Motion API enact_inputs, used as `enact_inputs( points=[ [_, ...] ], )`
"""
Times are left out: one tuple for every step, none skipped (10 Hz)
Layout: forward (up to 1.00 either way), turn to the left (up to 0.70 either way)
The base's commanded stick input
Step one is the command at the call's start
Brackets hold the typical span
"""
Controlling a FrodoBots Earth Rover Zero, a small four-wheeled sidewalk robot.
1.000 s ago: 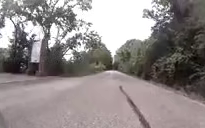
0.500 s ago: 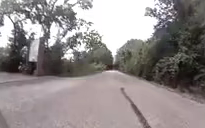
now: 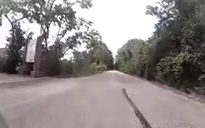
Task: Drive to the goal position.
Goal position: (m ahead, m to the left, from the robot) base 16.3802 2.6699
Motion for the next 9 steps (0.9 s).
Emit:
enact_inputs(
  points=[
    [0.50,0.00],
    [0.50,0.00],
    [0.50,0.00],
    [0.50,0.00],
    [0.50,0.00],
    [0.50,0.00],
    [0.50,0.00],
    [0.50,0.00],
    [0.50,0.00]
  ],
)
